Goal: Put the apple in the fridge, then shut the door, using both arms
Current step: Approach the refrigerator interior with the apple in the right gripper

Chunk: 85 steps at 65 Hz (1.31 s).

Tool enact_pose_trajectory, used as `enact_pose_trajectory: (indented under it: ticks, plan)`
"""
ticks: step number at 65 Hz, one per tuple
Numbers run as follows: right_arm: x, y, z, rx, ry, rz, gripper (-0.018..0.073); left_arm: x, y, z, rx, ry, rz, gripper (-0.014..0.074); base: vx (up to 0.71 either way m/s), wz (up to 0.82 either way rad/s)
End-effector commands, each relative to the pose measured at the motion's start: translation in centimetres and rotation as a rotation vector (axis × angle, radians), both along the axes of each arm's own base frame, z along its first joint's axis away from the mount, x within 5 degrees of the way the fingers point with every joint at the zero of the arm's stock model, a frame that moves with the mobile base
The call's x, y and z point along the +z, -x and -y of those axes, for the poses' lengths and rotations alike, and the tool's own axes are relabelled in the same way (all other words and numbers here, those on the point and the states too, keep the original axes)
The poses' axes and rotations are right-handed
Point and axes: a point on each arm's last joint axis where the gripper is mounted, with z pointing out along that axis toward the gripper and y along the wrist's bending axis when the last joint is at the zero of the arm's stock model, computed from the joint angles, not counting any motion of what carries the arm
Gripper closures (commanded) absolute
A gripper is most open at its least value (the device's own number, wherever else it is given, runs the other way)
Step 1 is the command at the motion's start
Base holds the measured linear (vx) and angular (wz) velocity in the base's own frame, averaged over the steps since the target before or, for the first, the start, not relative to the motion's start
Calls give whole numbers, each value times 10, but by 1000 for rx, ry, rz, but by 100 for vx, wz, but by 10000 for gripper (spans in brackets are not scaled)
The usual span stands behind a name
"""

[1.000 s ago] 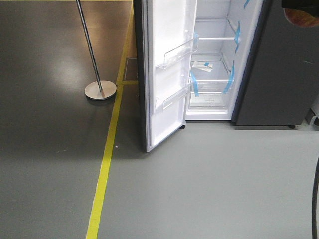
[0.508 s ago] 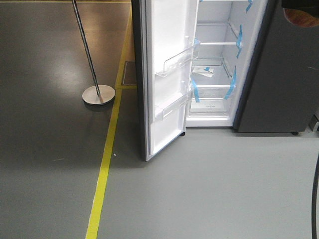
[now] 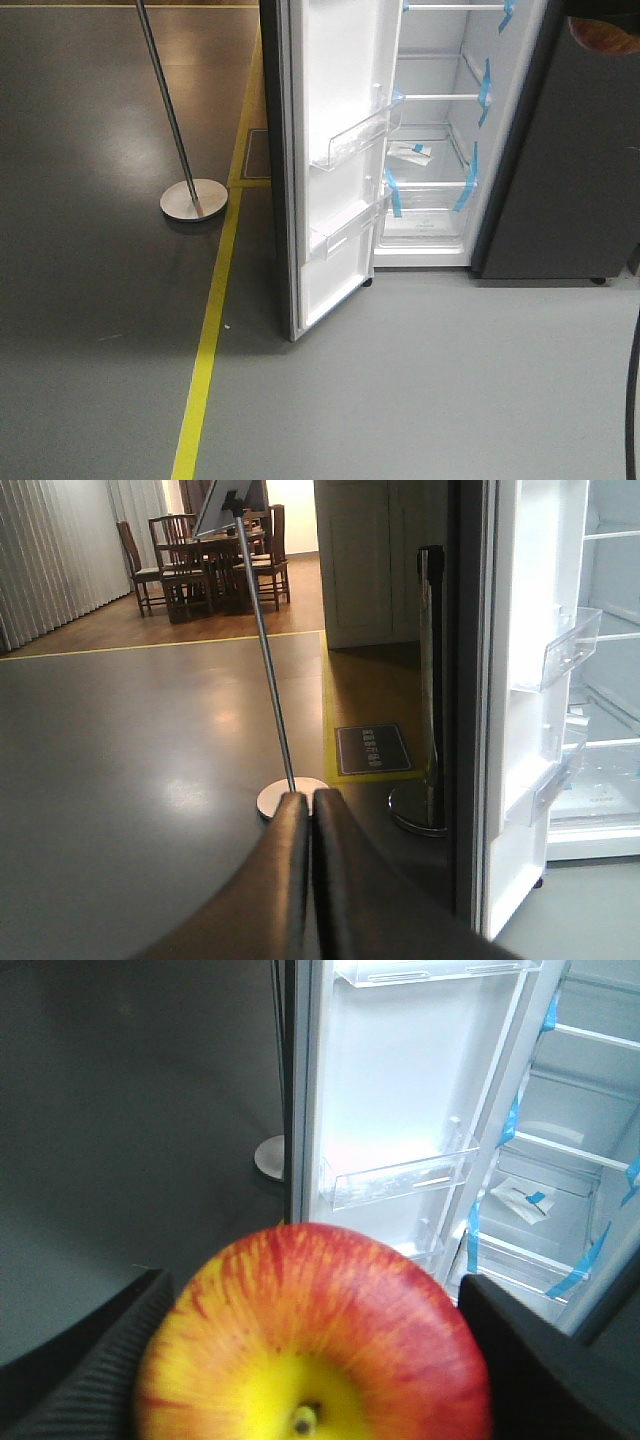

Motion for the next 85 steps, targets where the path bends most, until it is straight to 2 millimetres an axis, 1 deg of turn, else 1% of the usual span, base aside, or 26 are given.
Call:
enact_pose_trajectory:
  ticks: [1,85]
  plan:
    - [25,12,-1,-27,-36,119,440,14,2,2,-19,3,101,603,11,0]
    - [25,12,-1,-27,-36,119,440,14,2,2,-19,3,101,603,11,0]
